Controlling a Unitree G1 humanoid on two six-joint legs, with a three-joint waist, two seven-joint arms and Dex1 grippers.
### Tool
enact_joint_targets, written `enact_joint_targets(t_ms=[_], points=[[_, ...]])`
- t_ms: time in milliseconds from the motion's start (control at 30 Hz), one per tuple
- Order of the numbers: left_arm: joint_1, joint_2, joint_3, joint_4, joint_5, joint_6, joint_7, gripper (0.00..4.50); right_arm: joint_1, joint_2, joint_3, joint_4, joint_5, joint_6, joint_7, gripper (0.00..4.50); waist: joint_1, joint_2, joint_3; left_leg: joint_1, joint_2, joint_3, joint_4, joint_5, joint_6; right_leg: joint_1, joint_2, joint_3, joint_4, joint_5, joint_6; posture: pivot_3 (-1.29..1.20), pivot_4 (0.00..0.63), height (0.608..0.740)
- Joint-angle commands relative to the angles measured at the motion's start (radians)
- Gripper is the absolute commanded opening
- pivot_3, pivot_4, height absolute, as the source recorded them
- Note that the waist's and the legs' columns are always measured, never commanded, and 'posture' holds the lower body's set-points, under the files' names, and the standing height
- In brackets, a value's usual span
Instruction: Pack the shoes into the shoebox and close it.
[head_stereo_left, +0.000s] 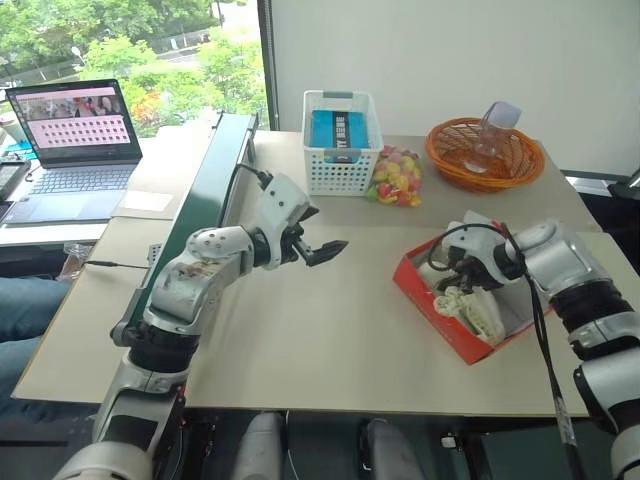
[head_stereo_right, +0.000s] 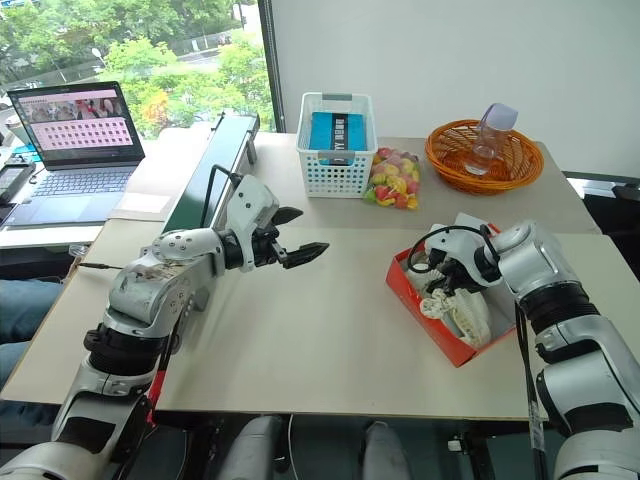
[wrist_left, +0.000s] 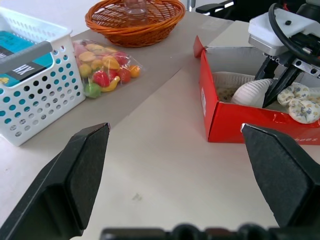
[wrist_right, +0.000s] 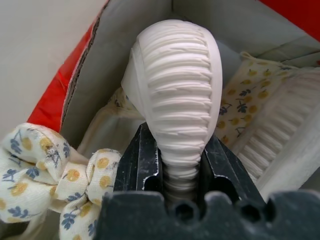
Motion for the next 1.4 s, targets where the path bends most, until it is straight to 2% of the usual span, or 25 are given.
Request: enact_joint_targets(t_ms=[33,300,400,600,700,1067,1133,1200,1300,1400], points=[[-0.003,-0.002,0.008,-0.049,0.007,-0.022,0.006,4.50,0.046,0.036,0.076,0.095,-0.123,-0.044,-0.043,0.41,0.000,-0.005,-0.003,0.003,0.000,0.000,-0.001,0.000,0.000,0.001,0.000,0.000,0.000,0.000,0.000,0.00,0.150,0.735],[-0.004,-0.005,0.002,-0.052,0.016,-0.024,0.007,4.50,0.027,0.116,0.106,0.306,-0.275,-0.179,-0.191,0.41,-0.004,-0.022,-0.023,0.012,0.001,0.001,-0.001,-0.001,-0.001,0.008,-0.001,-0.001,-0.001,-0.001,-0.001,0.00,0.150,0.735],[-0.003,-0.001,-0.004,-0.056,0.024,-0.025,0.005,4.50,0.044,0.125,0.119,0.240,-0.308,-0.229,-0.191,0.36,-0.006,-0.025,-0.031,0.012,0.002,0.002,-0.002,-0.001,-0.001,0.009,-0.001,-0.001,-0.003,0.000,-0.002,0.00,0.150,0.735],[-0.001,-0.009,-0.006,-0.063,0.025,-0.019,0.004,4.50,0.108,0.171,0.012,0.064,-0.224,-0.089,-0.125,0.36,-0.014,-0.027,-0.042,0.011,0.005,0.008,-0.010,-0.001,-0.001,0.007,-0.001,-0.001,-0.003,0.000,-0.003,0.00,0.150,0.735],[-0.003,-0.004,-0.003,-0.060,0.025,-0.020,0.001,4.50,0.112,0.181,-0.038,0.002,-0.223,-0.051,-0.170,0.36,-0.016,-0.026,-0.043,0.011,0.005,0.008,-0.012,-0.001,-0.001,0.003,-0.001,-0.001,-0.001,0.001,-0.004,0.00,0.150,0.735],[-0.027,-0.015,-0.006,-0.027,0.034,-0.046,-0.003,4.50,0.051,0.222,-0.157,0.041,-0.207,-0.038,-0.299,0.36,-0.044,-0.024,-0.041,0.011,0.005,0.008,-0.010,-0.001,-0.001,-0.002,-0.002,-0.001,-0.001,0.002,-0.005,0.00,0.150,0.735],[-0.028,-0.018,-0.008,-0.026,0.035,-0.048,-0.003,4.50,0.042,0.229,-0.175,0.056,-0.200,-0.040,-0.309,1.36,-0.045,-0.023,-0.041,0.011,0.005,0.008,-0.010,-0.001,-0.001,-0.003,-0.002,-0.001,-0.001,0.002,-0.005,0.00,0.150,0.735],[-0.029,-0.020,-0.008,-0.025,0.036,-0.049,-0.003,4.50,0.032,0.234,-0.190,0.074,-0.197,-0.047,-0.324,1.91,-0.045,-0.020,-0.039,0.011,0.005,0.008,-0.010,-0.001,-0.001,-0.003,-0.002,-0.001,-0.001,0.002,-0.005,0.00,0.150,0.735],[-0.031,-0.021,-0.008,-0.019,0.038,-0.053,-0.006,4.50,0.017,0.242,-0.209,0.085,-0.191,-0.051,-0.345,3.02,-0.042,-0.010,-0.032,0.010,0.004,0.008,-0.010,-0.001,-0.001,-0.004,-0.003,0.000,-0.001,0.002,-0.005,0.00,0.150,0.735],[-0.033,-0.023,-0.011,-0.015,0.039,-0.057,-0.009,4.50,0.015,0.243,-0.221,0.052,-0.176,-0.030,-0.344,4.08,-0.042,-0.007,-0.030,0.008,0.003,0.008,-0.010,-0.001,-0.001,-0.003,-0.003,0.001,0.000,0.002,-0.005,0.00,0.150,0.735]])
